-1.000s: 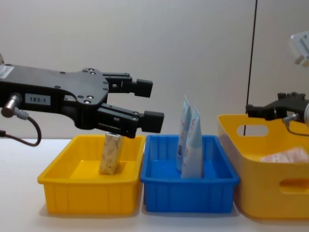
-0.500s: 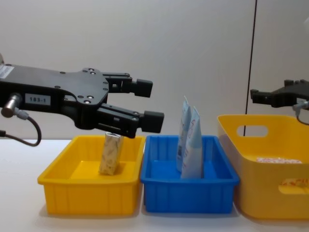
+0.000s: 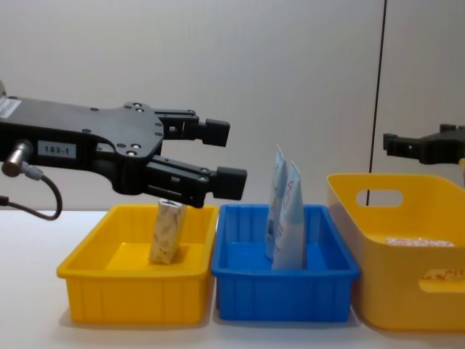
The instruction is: Bimanual collaborative sorting of washing and personal care products
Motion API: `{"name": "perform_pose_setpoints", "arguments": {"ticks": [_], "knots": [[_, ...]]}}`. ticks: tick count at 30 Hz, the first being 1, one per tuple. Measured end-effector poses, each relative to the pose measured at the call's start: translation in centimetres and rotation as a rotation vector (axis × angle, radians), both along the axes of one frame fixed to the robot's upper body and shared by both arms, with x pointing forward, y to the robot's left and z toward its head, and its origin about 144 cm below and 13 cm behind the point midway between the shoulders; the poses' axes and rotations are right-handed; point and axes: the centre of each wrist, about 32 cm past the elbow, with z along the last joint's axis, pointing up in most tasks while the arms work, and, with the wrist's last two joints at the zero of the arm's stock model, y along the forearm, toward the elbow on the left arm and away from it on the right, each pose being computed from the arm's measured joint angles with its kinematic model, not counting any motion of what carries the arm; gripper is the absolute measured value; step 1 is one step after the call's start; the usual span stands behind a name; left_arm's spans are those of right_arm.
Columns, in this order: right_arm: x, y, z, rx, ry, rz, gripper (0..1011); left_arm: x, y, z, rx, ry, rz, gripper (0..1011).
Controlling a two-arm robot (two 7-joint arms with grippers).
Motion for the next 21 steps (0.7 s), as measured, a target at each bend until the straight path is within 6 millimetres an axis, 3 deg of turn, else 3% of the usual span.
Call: {"name": "perform_pose_setpoints", "arguments": {"ticks": [8,21], "knots": [[-2.8,1.2,-0.3,0.046,0.045,-0.015,1004,0.0,0.0,0.0,0.0,0.0,0.0,1001],[-5.2,3.9,-1.3,0.084,0.106,-0.027,1004,0.0,0.0,0.0,0.0,0.0,0.0,1001]]}}
